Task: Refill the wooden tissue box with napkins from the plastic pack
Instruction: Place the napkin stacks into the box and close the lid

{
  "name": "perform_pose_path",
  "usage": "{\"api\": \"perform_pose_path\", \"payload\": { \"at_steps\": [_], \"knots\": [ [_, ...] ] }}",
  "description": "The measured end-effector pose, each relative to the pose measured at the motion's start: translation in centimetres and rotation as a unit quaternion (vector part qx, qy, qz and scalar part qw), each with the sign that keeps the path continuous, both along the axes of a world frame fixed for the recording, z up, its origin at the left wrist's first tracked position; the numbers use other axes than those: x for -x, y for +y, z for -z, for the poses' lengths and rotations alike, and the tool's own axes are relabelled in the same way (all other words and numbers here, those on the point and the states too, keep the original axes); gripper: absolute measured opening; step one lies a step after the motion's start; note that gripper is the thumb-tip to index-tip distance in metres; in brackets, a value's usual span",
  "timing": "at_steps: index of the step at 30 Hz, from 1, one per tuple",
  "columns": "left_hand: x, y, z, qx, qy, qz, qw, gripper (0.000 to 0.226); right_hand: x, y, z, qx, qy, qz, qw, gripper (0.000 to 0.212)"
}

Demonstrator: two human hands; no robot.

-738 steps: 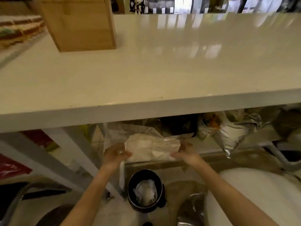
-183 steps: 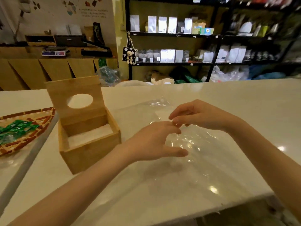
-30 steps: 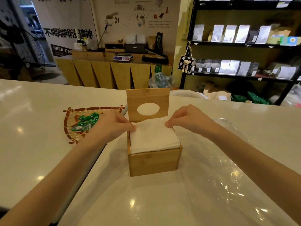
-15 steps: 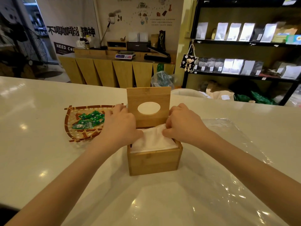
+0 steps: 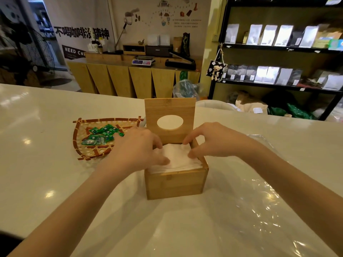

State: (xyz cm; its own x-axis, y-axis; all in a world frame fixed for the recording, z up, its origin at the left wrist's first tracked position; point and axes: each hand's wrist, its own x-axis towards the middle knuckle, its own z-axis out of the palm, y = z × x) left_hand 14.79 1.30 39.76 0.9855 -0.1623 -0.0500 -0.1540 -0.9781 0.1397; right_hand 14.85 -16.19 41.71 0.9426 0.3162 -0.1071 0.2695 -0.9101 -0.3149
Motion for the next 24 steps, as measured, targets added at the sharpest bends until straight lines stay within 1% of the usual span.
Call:
{"api": "perform_pose_path", "payload": {
  "at_steps": [1, 2, 4, 6, 8, 11, 14, 17, 20, 21, 22, 24],
  "knots": [
    [0.0, 0.1, -0.2, -0.009, 0.049, 0.009, 0.999, 0.053, 0.0, -0.1, -0.3, 0.046, 0.045, -0.019, 0.998, 0.045],
    [-0.2, 0.3, -0.2, -0.022, 0.089, 0.020, 0.996, 0.060, 0.0, 0.0, -0.5, 0.096, 0.066, -0.030, 0.993, 0.052],
    [-0.4, 0.5, -0.4, -0.046, 0.138, 0.046, 0.988, 0.067, -0.3, 0.2, -0.6, 0.166, 0.088, -0.043, 0.981, 0.054],
    [-0.8, 0.6, -0.5, -0.066, 0.154, 0.062, 0.984, 0.068, -0.7, 0.5, -0.4, 0.191, 0.102, -0.046, 0.975, 0.053],
    [-1.3, 0.6, -0.3, -0.069, 0.164, 0.070, 0.982, 0.064, -1.2, 0.8, -0.2, 0.208, 0.106, -0.049, 0.971, 0.051],
    [-2.3, 0.7, 0.8, -0.076, 0.171, 0.055, 0.981, 0.056, -1.7, 1.3, 0.4, 0.231, 0.082, -0.050, 0.968, 0.047],
    [-2.6, 0.6, 1.5, -0.112, 0.162, 0.036, 0.980, 0.057, -1.9, 1.5, 1.1, 0.247, 0.060, -0.040, 0.966, 0.044],
    [-2.6, 0.4, 1.8, -0.122, 0.154, 0.019, 0.980, 0.056, -1.8, 1.2, 1.2, 0.232, 0.066, -0.048, 0.969, 0.046],
    [-2.6, 0.6, 1.5, -0.088, 0.160, 0.026, 0.983, 0.065, -1.5, 0.7, 1.0, 0.199, 0.078, -0.049, 0.976, 0.048],
    [-2.4, 0.8, 1.2, -0.066, 0.152, 0.030, 0.986, 0.064, -1.4, 0.4, 0.7, 0.183, 0.071, -0.048, 0.979, 0.049],
    [-2.1, 0.9, 0.6, -0.032, 0.133, 0.030, 0.990, 0.058, -1.4, 0.0, 0.3, 0.153, 0.057, -0.043, 0.986, 0.047],
    [-1.6, 1.3, -1.1, 0.086, 0.048, 0.014, 0.995, 0.029, -1.5, -1.0, -1.1, 0.033, -0.001, -0.013, 0.999, 0.032]
  ]
}}
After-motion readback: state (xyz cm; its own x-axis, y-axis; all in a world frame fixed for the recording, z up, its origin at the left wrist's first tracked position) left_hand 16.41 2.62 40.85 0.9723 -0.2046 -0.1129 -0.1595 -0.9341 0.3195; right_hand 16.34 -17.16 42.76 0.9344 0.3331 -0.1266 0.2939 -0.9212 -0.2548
